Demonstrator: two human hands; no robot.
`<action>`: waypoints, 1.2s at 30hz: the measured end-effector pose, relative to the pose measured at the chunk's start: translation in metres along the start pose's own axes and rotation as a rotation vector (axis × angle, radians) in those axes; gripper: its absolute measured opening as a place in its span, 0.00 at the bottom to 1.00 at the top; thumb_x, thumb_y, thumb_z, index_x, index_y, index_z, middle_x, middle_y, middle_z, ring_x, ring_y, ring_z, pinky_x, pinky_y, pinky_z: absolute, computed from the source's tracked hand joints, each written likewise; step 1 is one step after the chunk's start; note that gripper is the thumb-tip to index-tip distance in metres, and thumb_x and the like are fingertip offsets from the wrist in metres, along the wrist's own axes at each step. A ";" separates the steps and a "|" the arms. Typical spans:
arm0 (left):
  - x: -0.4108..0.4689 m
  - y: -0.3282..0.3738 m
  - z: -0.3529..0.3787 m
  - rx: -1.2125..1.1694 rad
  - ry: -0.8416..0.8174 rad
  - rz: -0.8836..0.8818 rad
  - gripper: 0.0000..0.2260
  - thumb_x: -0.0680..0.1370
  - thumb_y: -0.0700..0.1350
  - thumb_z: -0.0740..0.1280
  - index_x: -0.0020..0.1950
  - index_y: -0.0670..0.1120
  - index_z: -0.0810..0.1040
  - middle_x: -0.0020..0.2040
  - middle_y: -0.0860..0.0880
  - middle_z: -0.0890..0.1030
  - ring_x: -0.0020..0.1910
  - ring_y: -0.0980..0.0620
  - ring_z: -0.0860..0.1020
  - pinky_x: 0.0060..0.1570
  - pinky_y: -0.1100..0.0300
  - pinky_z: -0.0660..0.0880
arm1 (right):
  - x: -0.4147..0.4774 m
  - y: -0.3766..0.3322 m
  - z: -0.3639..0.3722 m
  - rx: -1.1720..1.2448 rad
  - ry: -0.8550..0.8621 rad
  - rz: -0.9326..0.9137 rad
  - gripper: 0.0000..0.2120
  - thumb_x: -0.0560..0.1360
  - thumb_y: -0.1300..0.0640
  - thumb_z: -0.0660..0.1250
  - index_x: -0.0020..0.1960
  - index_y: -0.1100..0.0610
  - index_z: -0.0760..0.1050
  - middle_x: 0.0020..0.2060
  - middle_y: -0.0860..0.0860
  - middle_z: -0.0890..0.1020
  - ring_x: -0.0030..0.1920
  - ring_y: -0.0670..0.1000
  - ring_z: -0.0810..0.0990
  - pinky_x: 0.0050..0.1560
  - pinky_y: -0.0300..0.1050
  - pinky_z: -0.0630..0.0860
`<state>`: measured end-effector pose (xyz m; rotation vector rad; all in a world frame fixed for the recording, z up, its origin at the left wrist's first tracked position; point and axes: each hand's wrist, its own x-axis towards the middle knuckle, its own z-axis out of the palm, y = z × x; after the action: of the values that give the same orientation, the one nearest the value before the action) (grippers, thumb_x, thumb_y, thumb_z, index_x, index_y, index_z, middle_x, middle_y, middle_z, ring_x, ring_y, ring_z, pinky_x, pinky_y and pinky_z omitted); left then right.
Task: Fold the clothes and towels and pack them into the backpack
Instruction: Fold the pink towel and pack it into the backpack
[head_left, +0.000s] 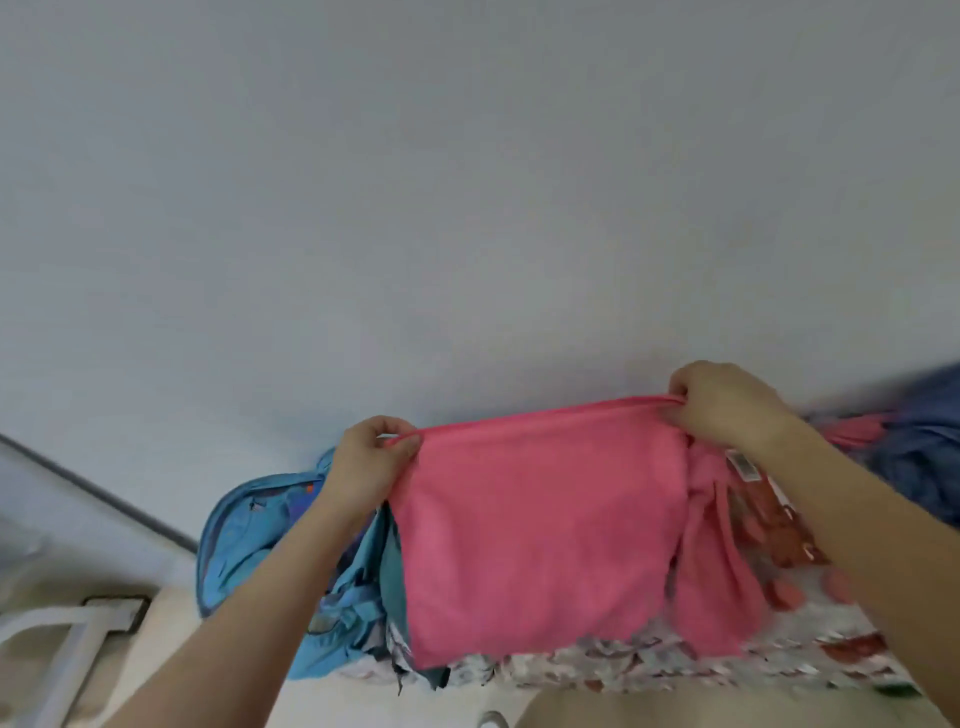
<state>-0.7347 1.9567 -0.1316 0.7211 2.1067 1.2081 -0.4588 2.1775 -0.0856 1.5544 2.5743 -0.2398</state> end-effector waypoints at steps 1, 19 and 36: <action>0.010 -0.005 0.007 0.032 0.034 0.031 0.06 0.75 0.39 0.70 0.39 0.48 0.80 0.34 0.50 0.80 0.27 0.61 0.74 0.32 0.64 0.71 | -0.001 -0.013 0.015 -0.095 0.080 0.022 0.10 0.74 0.54 0.65 0.54 0.54 0.77 0.52 0.56 0.80 0.53 0.58 0.78 0.50 0.47 0.75; -0.086 -0.073 0.032 0.415 0.008 0.120 0.15 0.75 0.41 0.61 0.61 0.50 0.66 0.40 0.48 0.80 0.40 0.45 0.78 0.39 0.50 0.71 | 0.033 -0.213 0.078 0.640 0.058 -0.478 0.15 0.76 0.57 0.66 0.32 0.51 0.68 0.26 0.45 0.70 0.32 0.49 0.70 0.36 0.42 0.61; -0.095 -0.112 -0.002 0.342 0.130 0.048 0.24 0.75 0.44 0.55 0.71 0.54 0.69 0.53 0.57 0.71 0.46 0.63 0.69 0.42 0.72 0.64 | 0.042 -0.262 0.135 0.412 0.326 -0.739 0.11 0.74 0.58 0.59 0.45 0.62 0.79 0.40 0.58 0.79 0.40 0.59 0.78 0.42 0.52 0.77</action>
<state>-0.6901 1.8397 -0.2081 0.8652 2.4511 0.9498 -0.7074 2.0667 -0.2074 0.6668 3.4354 -0.6641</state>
